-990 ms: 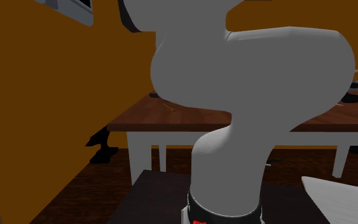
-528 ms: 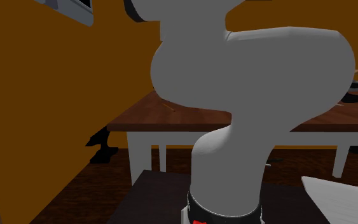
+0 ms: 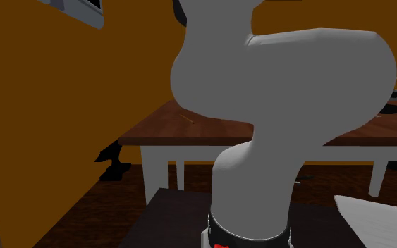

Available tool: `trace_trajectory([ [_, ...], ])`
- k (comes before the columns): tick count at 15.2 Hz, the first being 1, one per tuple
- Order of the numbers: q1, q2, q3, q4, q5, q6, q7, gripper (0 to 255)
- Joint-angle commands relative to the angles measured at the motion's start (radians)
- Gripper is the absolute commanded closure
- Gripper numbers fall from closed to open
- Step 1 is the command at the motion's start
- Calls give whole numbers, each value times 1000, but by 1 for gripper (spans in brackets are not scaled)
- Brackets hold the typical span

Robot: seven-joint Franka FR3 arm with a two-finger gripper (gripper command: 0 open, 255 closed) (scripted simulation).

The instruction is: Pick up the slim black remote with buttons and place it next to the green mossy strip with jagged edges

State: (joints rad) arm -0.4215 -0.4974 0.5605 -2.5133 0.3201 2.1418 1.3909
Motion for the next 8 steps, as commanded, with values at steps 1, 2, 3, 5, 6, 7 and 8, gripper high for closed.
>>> trace_trajectory([
  [1,-27,22,-31,5,-21,10,-45,255],
  [2,-42,37,-45,13,-33,14,-65,255],
  [3,-56,53,-59,22,-46,17,-85,255],
  [5,-86,88,-86,44,-70,24,-123,255],
  [6,-100,106,-99,56,-83,27,-141,255],
  [7,-115,126,-112,70,-95,30,-159,255],
  [8,-129,146,-124,85,-107,32,-176,255],
])
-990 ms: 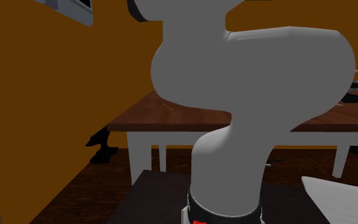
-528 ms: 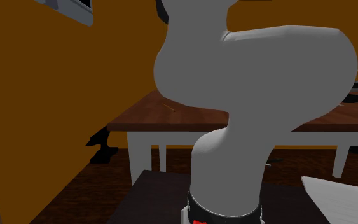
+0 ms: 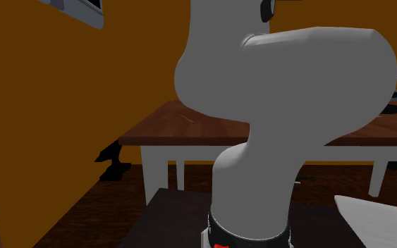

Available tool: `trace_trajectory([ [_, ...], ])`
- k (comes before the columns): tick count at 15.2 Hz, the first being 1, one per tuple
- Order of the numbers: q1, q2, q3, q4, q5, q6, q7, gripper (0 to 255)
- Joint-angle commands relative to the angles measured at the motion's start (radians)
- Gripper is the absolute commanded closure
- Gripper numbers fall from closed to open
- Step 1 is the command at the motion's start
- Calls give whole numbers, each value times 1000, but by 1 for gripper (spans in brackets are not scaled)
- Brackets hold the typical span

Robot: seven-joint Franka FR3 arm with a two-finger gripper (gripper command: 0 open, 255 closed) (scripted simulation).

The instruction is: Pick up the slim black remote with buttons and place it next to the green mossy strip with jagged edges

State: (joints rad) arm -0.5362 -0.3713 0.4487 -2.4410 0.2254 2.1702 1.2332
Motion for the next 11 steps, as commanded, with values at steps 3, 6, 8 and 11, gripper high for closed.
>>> trace_trajectory([
  [3,-54,84,-46,64,-48,9,-66,255],
  [6,-91,154,-77,126,-83,9,-110,255],
  [8,-113,202,-97,173,-105,6,-137,255],
  [11,-143,278,-124,252,-135,-3,-174,255],
])
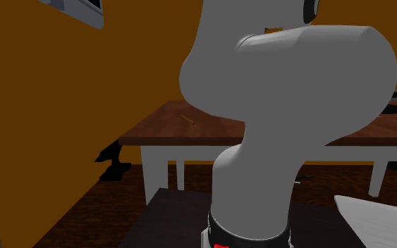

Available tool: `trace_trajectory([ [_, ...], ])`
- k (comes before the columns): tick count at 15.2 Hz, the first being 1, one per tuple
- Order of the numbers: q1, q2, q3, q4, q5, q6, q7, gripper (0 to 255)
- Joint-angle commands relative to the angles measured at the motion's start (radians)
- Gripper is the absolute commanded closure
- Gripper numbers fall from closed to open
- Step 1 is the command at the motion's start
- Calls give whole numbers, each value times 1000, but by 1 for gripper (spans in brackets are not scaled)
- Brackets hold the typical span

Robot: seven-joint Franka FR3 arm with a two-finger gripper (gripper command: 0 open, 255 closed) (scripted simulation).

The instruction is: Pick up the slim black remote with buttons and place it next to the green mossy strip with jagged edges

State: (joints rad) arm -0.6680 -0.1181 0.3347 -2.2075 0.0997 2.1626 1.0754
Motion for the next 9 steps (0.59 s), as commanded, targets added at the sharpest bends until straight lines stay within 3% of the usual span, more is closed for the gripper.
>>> trace_trajectory([
  [1,-20,51,-19,47,-19,1,-29,255],
  [5,-54,168,-53,182,-56,-26,-77,255],
  [9,-53,189,-53,151,-62,25,-75,255],
])
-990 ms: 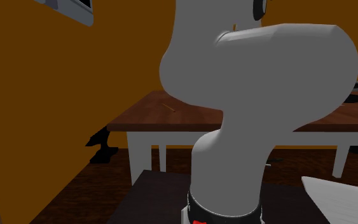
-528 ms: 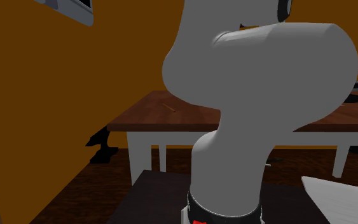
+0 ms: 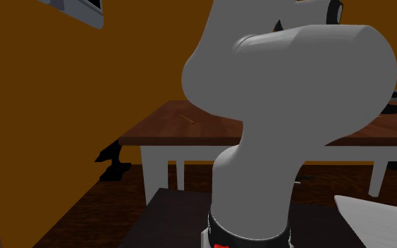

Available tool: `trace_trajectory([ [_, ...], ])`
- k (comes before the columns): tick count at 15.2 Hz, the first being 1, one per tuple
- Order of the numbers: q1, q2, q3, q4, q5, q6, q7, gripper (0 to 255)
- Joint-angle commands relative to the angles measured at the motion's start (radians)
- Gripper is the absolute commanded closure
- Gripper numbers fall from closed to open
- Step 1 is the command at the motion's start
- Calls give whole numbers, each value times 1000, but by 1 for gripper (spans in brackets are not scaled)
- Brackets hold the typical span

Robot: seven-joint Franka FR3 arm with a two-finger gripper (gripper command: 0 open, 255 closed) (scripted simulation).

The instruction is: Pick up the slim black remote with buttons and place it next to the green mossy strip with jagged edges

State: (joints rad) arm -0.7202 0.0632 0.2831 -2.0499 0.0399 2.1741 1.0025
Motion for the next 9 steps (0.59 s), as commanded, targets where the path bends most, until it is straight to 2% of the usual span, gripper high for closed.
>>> trace_trajectory([
  [1,0,13,-1,-14,-3,27,-1,255],
  [9,3,66,-2,-64,-20,128,7,255],
])
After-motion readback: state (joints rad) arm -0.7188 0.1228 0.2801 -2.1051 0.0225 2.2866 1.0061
